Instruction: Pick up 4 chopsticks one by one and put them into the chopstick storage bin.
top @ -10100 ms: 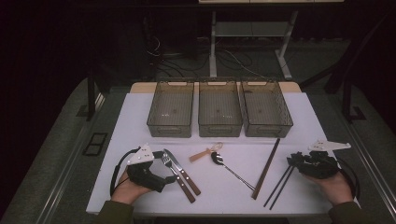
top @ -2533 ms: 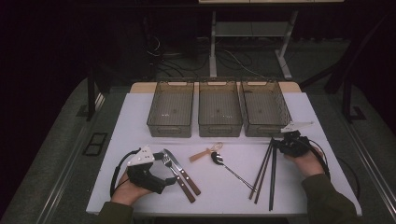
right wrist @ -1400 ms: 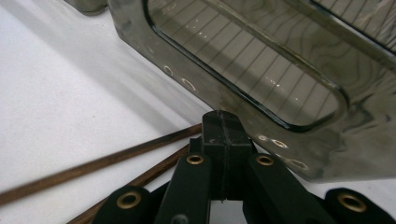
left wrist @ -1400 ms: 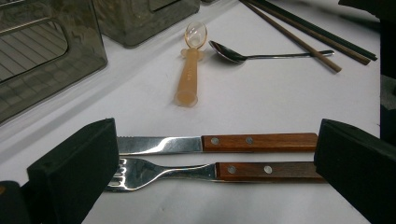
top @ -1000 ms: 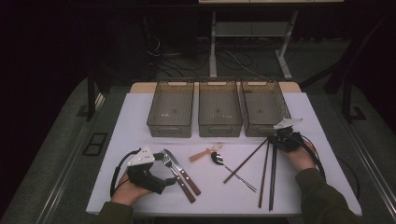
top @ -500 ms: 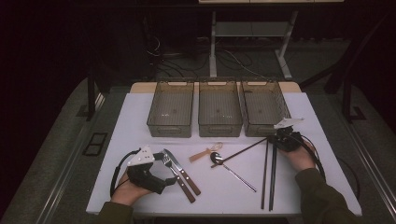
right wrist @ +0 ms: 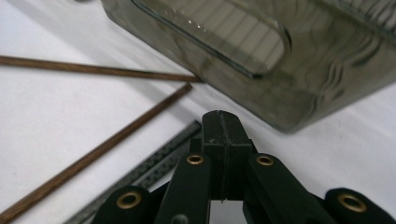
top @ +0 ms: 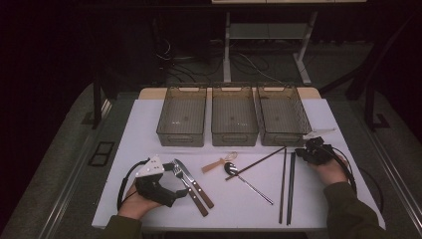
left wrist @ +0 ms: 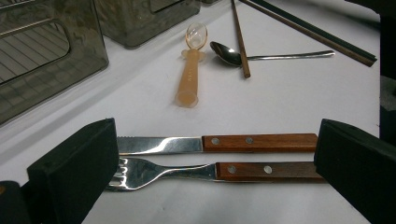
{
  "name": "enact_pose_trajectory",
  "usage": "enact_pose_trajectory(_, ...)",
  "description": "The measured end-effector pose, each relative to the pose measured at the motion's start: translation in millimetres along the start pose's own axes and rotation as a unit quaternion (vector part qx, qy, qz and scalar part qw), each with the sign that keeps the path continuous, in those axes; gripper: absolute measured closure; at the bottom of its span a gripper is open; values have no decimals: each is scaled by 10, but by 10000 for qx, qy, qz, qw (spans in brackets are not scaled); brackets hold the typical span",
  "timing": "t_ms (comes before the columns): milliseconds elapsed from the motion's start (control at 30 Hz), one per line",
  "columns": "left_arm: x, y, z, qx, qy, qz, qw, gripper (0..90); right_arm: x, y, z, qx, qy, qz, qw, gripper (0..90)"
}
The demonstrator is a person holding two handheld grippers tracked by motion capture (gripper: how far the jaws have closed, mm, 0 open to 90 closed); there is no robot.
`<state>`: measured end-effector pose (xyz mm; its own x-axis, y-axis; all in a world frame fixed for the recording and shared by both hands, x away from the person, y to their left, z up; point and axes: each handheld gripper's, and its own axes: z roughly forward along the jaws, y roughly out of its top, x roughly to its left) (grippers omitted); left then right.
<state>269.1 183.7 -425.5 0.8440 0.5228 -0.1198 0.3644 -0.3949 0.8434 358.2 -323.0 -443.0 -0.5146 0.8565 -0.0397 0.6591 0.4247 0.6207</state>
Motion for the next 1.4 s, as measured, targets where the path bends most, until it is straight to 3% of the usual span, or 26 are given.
enact_pose_trajectory(1400, -3, 2, 1, -5, -7, 2, 10000, 0, 325, 191, 155, -136, 367, -386, 9985, 900)
